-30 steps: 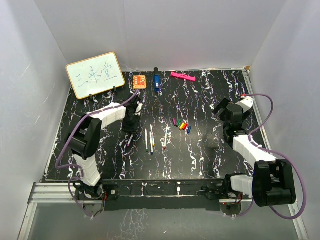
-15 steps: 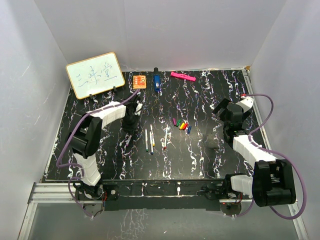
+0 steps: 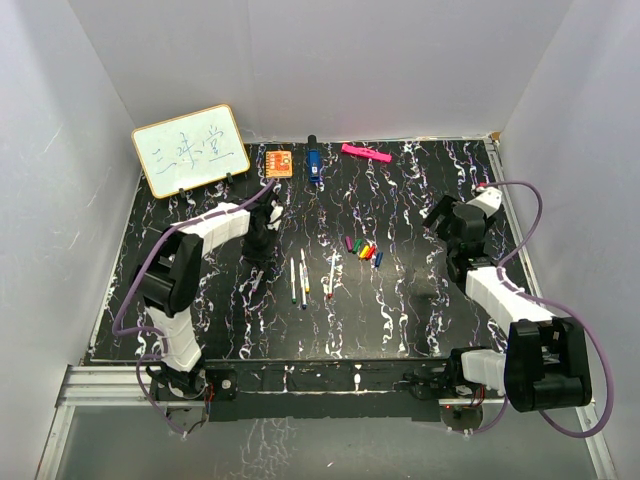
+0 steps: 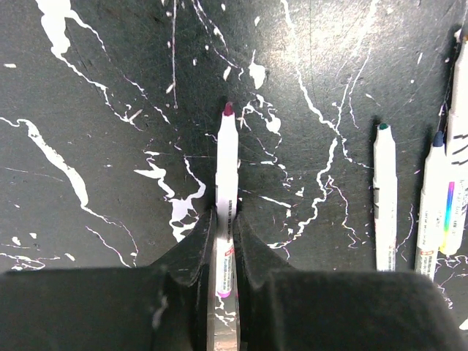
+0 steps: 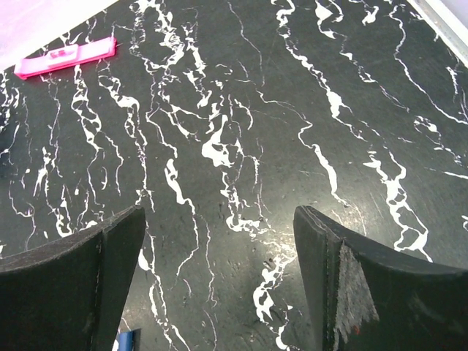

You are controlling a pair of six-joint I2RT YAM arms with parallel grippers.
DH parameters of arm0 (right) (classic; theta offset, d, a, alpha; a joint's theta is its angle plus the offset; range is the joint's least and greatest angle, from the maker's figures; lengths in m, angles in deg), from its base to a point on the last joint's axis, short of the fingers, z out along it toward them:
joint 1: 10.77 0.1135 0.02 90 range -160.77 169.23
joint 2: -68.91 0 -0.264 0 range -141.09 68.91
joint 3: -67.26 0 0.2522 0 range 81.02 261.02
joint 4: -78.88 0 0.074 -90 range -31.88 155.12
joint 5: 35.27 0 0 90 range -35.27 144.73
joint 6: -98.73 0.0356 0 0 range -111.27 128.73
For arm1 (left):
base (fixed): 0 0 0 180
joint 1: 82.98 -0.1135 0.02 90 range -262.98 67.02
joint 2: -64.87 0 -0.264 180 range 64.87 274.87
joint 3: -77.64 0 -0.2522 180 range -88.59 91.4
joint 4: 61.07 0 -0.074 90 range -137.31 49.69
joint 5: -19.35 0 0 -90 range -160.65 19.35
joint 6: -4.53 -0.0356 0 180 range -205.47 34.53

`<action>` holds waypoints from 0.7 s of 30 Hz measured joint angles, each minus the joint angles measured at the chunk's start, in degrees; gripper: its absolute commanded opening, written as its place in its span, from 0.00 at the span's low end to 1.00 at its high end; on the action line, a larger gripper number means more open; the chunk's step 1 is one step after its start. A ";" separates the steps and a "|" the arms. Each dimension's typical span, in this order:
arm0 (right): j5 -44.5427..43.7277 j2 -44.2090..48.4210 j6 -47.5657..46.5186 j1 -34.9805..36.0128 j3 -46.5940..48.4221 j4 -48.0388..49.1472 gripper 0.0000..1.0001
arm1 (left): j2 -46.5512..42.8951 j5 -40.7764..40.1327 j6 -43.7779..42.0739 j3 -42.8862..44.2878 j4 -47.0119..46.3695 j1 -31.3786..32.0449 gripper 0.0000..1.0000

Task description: Insert the pens into the pen caps

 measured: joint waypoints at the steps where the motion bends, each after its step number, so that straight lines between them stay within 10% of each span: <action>1: 0.11 -0.33 -0.37 0.26 0.74 -0.46 0.79 | -0.17 -0.07 0.09 -0.13 -0.11 0.00 0.00; 21: -0.98 -12.81 -6.45 16.46 13.77 -5.66 0.57 | -6.43 -2.62 1.90 -1.01 3.63 0.00 0.00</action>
